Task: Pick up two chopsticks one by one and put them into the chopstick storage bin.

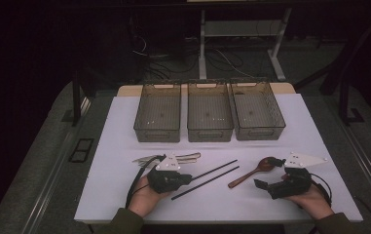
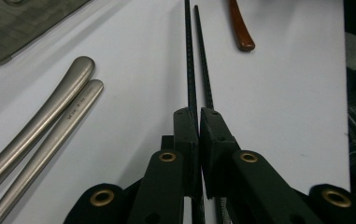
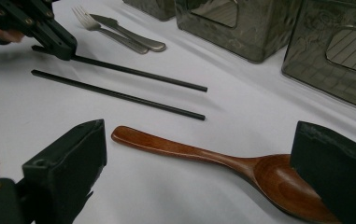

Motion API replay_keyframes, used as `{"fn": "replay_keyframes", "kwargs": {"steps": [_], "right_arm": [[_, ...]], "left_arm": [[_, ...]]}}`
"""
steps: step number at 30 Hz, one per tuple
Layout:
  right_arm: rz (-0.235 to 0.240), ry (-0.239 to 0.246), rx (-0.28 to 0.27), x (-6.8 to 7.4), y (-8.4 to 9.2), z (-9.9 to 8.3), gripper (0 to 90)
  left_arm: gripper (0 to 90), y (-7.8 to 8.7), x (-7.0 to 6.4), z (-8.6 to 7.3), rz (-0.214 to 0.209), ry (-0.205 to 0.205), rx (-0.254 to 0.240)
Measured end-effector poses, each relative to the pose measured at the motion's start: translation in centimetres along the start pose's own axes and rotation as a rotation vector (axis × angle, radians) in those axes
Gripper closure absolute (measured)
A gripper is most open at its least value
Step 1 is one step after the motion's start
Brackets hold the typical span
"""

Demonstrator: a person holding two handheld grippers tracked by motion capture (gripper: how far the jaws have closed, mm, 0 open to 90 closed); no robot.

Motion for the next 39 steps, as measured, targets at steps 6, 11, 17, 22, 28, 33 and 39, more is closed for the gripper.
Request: {"fn": "replay_keyframes", "kwargs": {"steps": [6,11,17,22,28,33,39], "right_arm": [[-0.004,0.001,0.002,-0.1,0.0,-0.1,3.3],[-0.009,0.004,0.007,-0.2,-0.1,-0.2,3.3],[-0.008,0.003,0.006,-0.1,-0.1,-0.2,3.3],[-0.008,0.001,0.007,-0.1,-0.1,-0.2,3.4],[-0.011,0.000,0.007,-0.1,-0.1,-0.2,3.4],[-0.011,-0.002,0.006,-0.2,-0.1,-0.2,3.4],[-0.013,-0.006,0.006,-0.2,-0.1,-0.3,3.3]], "left_arm": [[84.7,0.7,-0.1,0.6,-0.014,0.008,-0.002],[84.7,1.3,-0.2,1.2,-0.032,0.006,-0.008],[84.7,2.0,0.5,1.8,-0.031,0.016,-0.027],[84.7,2.6,1.2,2.7,-0.019,0.018,-0.043],[84.7,3.1,2.2,3.7,-0.003,0.031,-0.054],[84.6,3.3,3.0,4.5,-0.002,0.042,-0.052],[84.7,3.7,4.2,5.6,0.012,0.055,-0.058]]}}
Point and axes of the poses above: each handheld gripper's, and its own axes: y roughly backward along the jaws, z roughly out of its top, x roughly to its left, the point moved 10 cm from there along -y, roughly forward along the jaws, and after that the axes turned 1 degree about x, right-handed, at the moved point
